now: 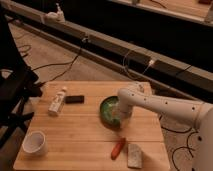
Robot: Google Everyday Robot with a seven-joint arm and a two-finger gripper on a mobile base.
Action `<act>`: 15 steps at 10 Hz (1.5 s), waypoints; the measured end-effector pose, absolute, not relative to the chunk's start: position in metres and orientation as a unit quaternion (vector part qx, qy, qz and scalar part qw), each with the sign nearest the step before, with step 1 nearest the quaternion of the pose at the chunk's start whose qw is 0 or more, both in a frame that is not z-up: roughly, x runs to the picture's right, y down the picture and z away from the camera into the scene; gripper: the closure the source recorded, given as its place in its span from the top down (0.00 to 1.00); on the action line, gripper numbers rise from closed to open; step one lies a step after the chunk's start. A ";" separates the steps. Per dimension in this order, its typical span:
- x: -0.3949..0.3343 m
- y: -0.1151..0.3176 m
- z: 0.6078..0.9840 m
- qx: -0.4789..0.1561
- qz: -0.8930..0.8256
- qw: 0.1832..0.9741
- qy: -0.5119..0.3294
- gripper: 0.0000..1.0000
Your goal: Pick up the ceramic bowl
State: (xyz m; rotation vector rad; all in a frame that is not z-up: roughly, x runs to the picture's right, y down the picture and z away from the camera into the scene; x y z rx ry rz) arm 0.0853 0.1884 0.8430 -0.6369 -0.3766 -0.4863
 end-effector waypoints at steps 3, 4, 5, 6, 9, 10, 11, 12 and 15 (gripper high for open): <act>0.083 0.187 0.845 -0.309 -0.218 0.906 -0.190 0.06; 0.081 0.185 0.844 -0.306 -0.215 0.907 -0.193 0.01; 0.078 0.180 0.842 -0.299 -0.212 0.909 -0.197 0.00; 0.069 0.167 0.834 -0.283 -0.212 0.912 -0.206 0.00; 0.039 0.103 0.773 -0.203 -0.192 0.923 -0.266 0.00; 0.033 0.085 0.754 -0.181 -0.184 0.924 -0.284 0.00; 0.030 0.068 0.735 -0.159 -0.172 0.924 -0.303 0.00; 0.032 0.058 0.721 -0.148 -0.161 0.923 -0.316 0.00; 0.032 0.048 0.705 -0.138 -0.150 0.921 -0.333 0.00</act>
